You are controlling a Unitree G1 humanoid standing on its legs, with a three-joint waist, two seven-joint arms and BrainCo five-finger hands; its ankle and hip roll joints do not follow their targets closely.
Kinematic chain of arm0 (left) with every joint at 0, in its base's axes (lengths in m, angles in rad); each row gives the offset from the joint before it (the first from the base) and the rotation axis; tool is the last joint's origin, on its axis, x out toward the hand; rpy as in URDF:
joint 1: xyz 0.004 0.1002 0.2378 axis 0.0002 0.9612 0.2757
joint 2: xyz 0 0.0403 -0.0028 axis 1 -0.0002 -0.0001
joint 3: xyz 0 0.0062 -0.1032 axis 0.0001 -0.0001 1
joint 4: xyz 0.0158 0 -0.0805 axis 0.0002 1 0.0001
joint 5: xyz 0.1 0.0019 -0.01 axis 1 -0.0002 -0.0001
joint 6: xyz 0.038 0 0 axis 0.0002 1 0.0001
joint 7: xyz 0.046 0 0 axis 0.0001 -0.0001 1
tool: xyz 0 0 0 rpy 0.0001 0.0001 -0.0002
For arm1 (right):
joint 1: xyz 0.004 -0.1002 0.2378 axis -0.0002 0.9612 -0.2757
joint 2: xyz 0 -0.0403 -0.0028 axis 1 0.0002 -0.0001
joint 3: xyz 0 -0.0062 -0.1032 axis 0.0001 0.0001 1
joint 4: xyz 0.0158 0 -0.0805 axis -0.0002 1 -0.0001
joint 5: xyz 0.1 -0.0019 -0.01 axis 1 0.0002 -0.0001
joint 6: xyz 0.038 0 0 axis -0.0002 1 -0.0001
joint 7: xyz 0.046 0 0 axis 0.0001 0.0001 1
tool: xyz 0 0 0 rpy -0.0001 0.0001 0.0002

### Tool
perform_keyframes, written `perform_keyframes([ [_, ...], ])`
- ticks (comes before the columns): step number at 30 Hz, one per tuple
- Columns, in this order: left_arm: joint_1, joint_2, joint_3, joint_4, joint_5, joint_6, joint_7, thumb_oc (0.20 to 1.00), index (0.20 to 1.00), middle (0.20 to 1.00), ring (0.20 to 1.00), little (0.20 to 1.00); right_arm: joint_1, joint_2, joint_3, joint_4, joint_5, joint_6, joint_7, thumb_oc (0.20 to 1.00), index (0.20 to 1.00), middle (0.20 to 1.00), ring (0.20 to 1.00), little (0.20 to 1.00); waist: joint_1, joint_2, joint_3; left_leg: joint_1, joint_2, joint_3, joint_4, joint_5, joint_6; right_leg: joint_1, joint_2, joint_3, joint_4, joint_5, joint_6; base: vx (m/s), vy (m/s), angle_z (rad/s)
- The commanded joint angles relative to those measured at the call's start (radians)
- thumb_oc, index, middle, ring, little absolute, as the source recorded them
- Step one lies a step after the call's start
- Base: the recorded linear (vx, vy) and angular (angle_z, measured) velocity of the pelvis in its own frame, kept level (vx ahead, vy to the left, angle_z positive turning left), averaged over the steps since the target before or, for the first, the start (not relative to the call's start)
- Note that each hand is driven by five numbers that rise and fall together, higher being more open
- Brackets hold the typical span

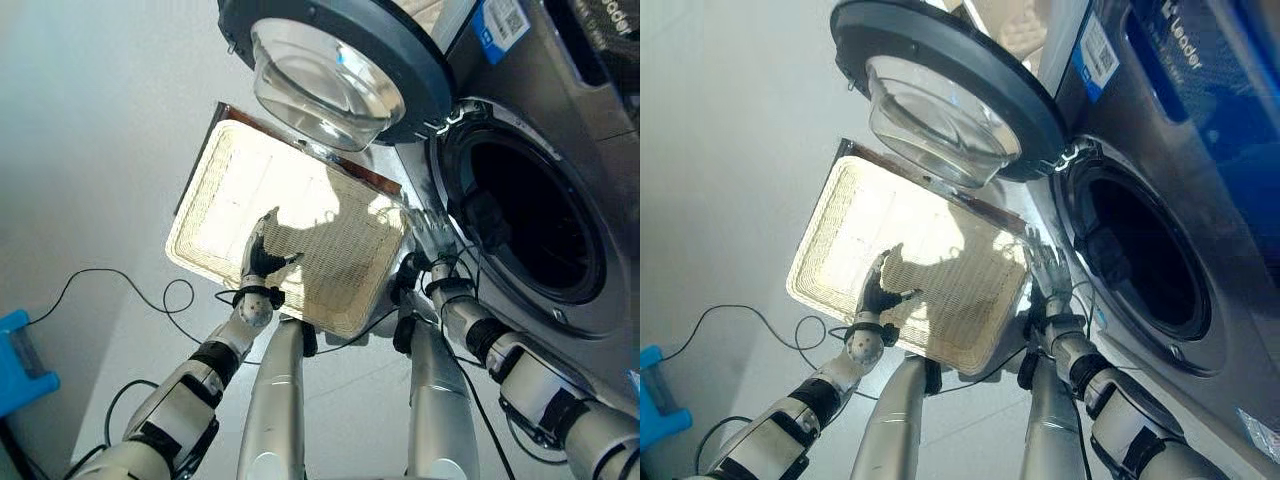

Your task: Put the clothes into the washing machine.

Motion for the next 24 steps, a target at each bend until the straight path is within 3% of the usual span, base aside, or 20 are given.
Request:
perform_keyframes([
  [1,0.033,-0.019,0.031,0.014,0.022,-0.022,-0.043,1.000,1.000,1.000,1.000,1.000,0.004,-0.018,-0.034,-0.002,0.045,0.009,0.005,1.000,1.000,1.000,1.000,1.000,0.026,0.002,-0.025,0.058,-0.009,0.085,-0.026,-0.038,-0.027,0.042,0.019,-0.034,0.116,-0.143,0.092,0.00,0.000,0.00],
  [9,0.103,-0.011,0.058,0.086,0.007,-0.017,-0.146,1.000,1.000,1.000,1.000,1.000,0.113,0.005,-0.092,-0.007,0.034,-0.014,0.031,1.000,1.000,1.000,1.000,1.000,0.017,-0.027,-0.025,0.274,-0.005,0.083,-0.092,-0.031,-0.033,0.266,0.038,-0.024,0.036,-0.145,0.092,0.01,0.022,-0.04],
  [11,0.155,-0.014,0.062,0.103,-0.008,-0.012,-0.186,1.000,1.000,1.000,1.000,1.000,0.182,0.011,-0.103,-0.026,0.032,-0.039,0.047,1.000,1.000,1.000,1.000,1.000,0.012,-0.037,-0.045,0.371,-0.008,0.076,-0.135,-0.022,-0.039,0.378,0.060,-0.017,-0.022,-0.144,0.087,0.07,0.043,-0.10],
  [17,0.184,-0.019,0.064,0.119,-0.007,-0.018,-0.198,1.000,1.000,1.000,1.000,1.000,0.216,0.013,-0.113,-0.029,0.027,-0.071,0.060,1.000,1.000,1.000,1.000,1.000,0.009,-0.042,-0.071,0.407,-0.009,0.072,-0.161,-0.014,-0.039,0.420,0.070,-0.014,-0.051,-0.142,0.083,0.08,0.011,-0.07],
  [18,0.274,-0.038,0.049,0.158,0.070,-0.027,-0.251,1.000,1.000,1.000,1.000,1.000,0.325,0.032,-0.135,-0.024,0.052,-0.167,0.168,1.000,1.000,1.000,1.000,1.000,0.006,-0.064,-0.191,0.551,-0.011,0.072,-0.253,-0.007,-0.036,0.580,0.091,0.008,-0.144,-0.145,0.080,0.34,-0.019,-0.02],
  [24,0.336,-0.052,0.056,0.180,0.099,0.012,-0.262,1.000,1.000,1.000,1.000,1.000,0.408,0.060,-0.147,-0.011,0.062,-0.214,0.231,1.000,1.000,1.000,1.000,1.000,-0.002,-0.078,-0.278,0.636,-0.008,0.057,-0.326,0.009,-0.030,0.662,0.093,0.037,-0.216,-0.114,0.089,0.16,-0.016,-0.07],
])
